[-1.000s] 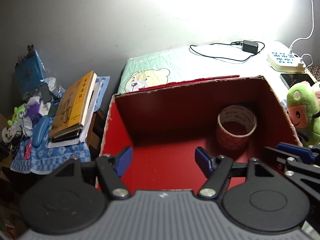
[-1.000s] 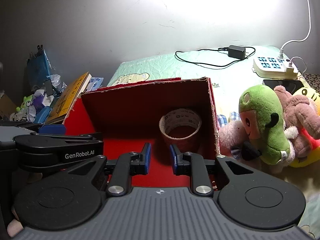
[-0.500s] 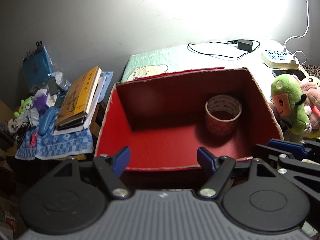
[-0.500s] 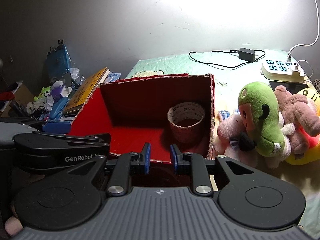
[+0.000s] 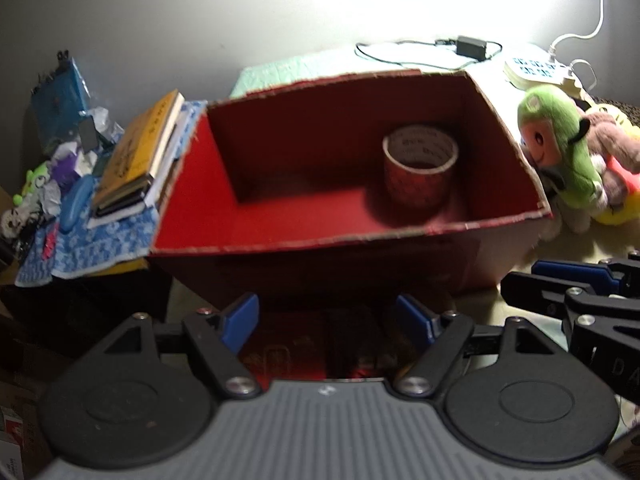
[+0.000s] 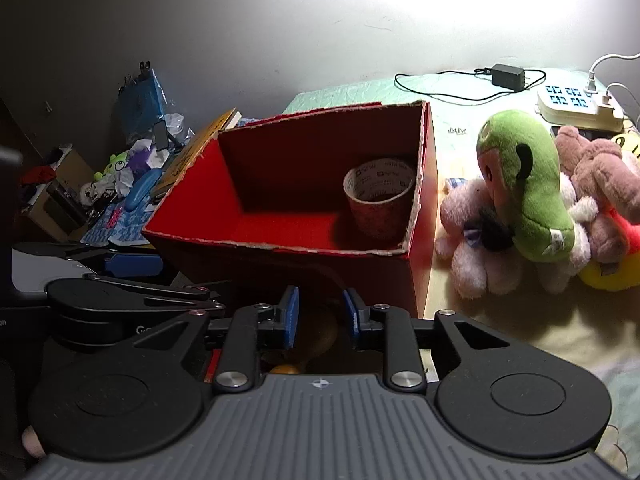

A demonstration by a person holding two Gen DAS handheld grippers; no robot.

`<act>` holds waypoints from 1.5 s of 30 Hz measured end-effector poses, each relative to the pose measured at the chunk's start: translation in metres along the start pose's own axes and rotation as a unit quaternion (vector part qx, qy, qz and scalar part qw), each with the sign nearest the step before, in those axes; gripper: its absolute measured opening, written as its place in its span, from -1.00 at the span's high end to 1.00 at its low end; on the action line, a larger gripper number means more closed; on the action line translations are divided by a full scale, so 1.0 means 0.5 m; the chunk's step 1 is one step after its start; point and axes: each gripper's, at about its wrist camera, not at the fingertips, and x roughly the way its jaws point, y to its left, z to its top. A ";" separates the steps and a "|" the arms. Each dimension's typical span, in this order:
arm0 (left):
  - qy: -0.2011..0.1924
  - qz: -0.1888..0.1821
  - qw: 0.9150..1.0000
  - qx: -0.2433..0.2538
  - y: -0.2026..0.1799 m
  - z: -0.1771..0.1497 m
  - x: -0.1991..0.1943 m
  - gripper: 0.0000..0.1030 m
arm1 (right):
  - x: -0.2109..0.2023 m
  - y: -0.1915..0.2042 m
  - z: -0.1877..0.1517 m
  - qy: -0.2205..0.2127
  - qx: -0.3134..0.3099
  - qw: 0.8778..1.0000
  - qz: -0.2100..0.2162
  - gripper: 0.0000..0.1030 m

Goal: Organize objects
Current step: 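Withdraw the right gripper from the box and move back toward the table, then close the right gripper on the brown pine cone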

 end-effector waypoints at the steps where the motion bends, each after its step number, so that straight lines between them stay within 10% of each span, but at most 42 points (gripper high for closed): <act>1: 0.004 -0.006 1.000 0.000 -0.002 -0.008 0.002 -0.53 | 0.003 -0.007 -0.006 0.009 0.006 1.000 0.004 0.46; 19: 0.058 -0.172 0.982 0.041 -0.060 -0.132 0.016 -0.54 | 0.065 -0.137 -0.110 0.183 0.201 0.956 0.114 0.30; 45: 0.112 -0.232 0.966 0.015 -0.084 -0.134 0.107 -0.14 | 0.126 -0.177 -0.114 0.236 0.228 0.933 0.150 0.13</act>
